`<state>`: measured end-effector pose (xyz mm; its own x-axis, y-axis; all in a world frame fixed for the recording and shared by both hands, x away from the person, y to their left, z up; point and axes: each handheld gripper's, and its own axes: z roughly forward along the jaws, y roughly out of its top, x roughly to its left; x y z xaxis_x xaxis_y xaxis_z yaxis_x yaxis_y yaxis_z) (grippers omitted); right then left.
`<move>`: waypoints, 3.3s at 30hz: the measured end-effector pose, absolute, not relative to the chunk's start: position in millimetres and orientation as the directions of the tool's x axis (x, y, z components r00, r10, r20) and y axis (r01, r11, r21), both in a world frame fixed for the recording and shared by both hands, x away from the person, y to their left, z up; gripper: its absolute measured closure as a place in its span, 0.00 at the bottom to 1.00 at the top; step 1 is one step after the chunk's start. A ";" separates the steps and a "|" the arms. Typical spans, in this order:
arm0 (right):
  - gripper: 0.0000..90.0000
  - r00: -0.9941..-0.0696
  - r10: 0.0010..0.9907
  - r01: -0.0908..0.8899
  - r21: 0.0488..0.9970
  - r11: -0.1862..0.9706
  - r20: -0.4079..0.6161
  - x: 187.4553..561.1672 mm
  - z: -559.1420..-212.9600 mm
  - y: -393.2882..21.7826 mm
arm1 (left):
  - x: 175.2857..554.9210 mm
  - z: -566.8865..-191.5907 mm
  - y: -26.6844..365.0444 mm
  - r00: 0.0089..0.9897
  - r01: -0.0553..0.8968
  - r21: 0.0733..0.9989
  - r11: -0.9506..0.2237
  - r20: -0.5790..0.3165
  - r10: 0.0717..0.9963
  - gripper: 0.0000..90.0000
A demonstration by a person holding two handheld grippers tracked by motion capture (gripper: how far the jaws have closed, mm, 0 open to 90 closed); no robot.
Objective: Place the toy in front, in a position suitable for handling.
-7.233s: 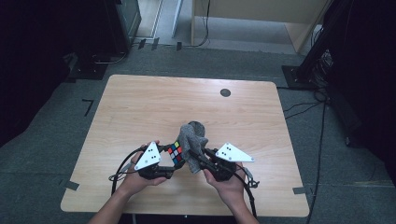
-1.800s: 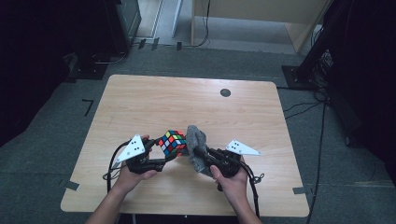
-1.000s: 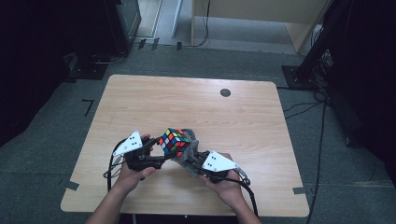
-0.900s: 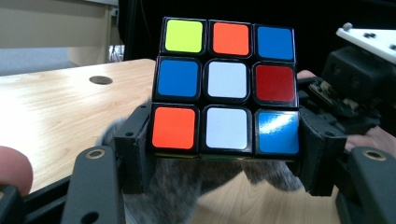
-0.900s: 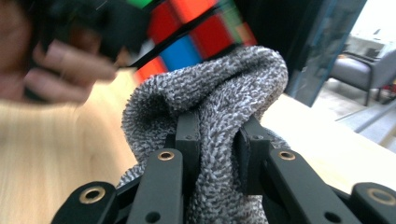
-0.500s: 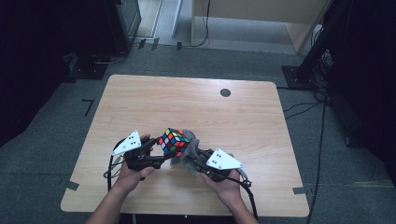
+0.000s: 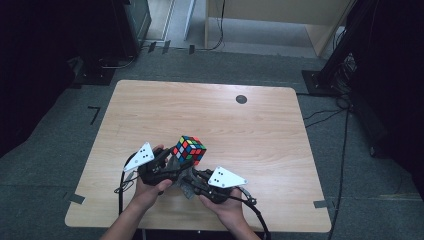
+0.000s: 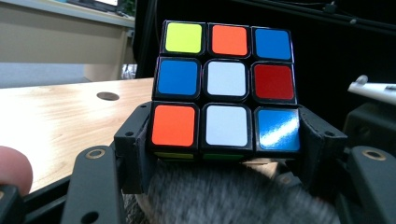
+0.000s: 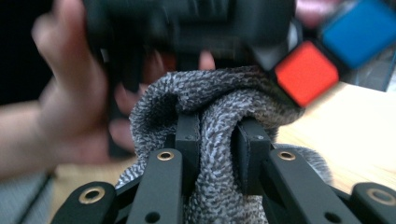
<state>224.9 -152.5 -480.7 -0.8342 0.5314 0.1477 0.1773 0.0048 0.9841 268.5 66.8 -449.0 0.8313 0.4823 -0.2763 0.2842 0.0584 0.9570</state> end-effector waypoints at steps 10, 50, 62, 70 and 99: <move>0.83 -0.753 0.588 0.286 0.952 -0.111 0.295 231.9 -491.3 -166.0 | 268.7 -450.5 66.7 0.824 0.291 0.954 0.068 -0.286 0.490 0.38; 0.28 -0.706 0.689 -0.013 0.976 0.217 -0.163 235.8 -481.6 -184.7 | 288.8 -450.6 66.2 0.784 0.509 0.859 -0.052 -0.438 0.441 0.38; 0.37 -0.633 0.684 -0.150 0.925 0.349 -0.361 228.0 -482.8 -175.5 | 289.2 -451.1 56.3 0.784 0.563 0.821 -0.097 -0.493 0.376 0.38; 0.37 -0.635 0.693 -0.126 0.931 0.342 -0.340 227.9 -480.2 -177.9 | 293.0 -448.3 63.4 0.778 0.574 0.817 -0.059 -0.522 0.349 0.30; 0.38 -0.635 0.743 0.351 0.936 0.033 0.212 232.1 -446.8 -188.9 | 252.2 -459.9 29.8 0.757 0.004 0.878 -0.479 0.310 0.575 0.10</move>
